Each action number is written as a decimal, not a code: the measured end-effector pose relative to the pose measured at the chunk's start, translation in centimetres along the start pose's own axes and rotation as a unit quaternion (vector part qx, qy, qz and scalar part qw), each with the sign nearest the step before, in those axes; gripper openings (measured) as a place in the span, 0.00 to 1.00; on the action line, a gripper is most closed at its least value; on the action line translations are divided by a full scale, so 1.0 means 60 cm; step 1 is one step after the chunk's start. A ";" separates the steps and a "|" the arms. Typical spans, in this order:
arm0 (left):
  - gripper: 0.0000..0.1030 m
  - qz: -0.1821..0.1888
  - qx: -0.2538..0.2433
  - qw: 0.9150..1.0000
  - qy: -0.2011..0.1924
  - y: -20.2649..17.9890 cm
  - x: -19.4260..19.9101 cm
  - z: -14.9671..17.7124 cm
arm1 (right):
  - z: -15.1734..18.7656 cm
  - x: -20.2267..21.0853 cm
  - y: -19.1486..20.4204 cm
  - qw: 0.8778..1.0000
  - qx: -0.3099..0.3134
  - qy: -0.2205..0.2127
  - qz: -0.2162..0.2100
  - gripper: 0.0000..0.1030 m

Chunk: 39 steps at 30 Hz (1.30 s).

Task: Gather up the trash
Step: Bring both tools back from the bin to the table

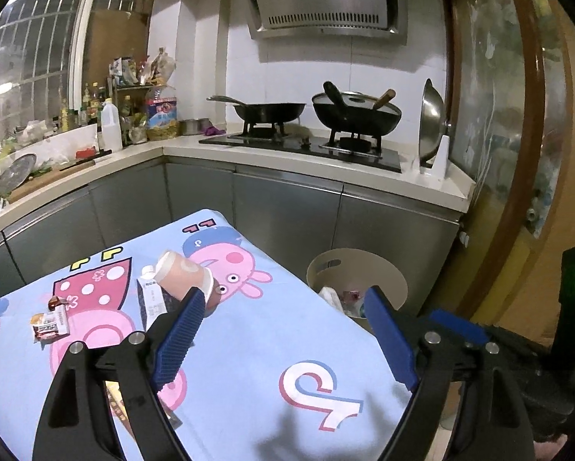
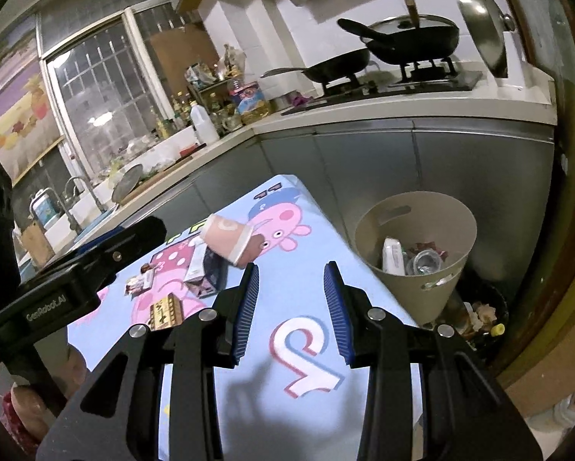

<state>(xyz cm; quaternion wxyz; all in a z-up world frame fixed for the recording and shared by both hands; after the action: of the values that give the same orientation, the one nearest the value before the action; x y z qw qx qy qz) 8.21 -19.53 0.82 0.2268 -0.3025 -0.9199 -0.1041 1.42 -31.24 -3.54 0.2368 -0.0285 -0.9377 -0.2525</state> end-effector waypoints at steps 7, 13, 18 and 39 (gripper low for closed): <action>0.83 -0.025 0.005 1.000 -0.011 0.028 0.034 0.015 | 0.022 0.001 0.047 1.000 0.020 0.011 -0.015 0.35; 0.83 -0.042 0.024 0.999 -0.014 0.066 0.061 0.028 | 0.034 0.006 0.084 0.999 0.035 0.016 -0.028 0.35; 0.83 -0.056 0.042 0.997 -0.016 0.095 0.082 0.041 | 0.046 0.015 0.111 0.998 0.048 0.020 -0.038 0.35; 0.83 -0.169 0.166 0.971 0.032 0.368 0.190 0.216 | 0.140 -0.012 0.252 0.983 0.118 0.085 -0.114 0.36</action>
<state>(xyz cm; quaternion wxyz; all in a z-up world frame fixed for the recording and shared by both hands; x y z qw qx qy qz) 8.82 8.10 -3.87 0.2822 -0.0972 -0.9544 0.0032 1.09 -13.92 -3.27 0.2873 0.1283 -0.9343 -0.1674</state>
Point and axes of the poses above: each gripper's, at about its wrist camera, not at the fingertips, and x roughly against the way its jaws point, y to its left, z to its underside, the point moved 7 cm from there along -x, roughly the way its jaws point, and after that the axes turned 6 degrees about -x, right-handed, at the moved point
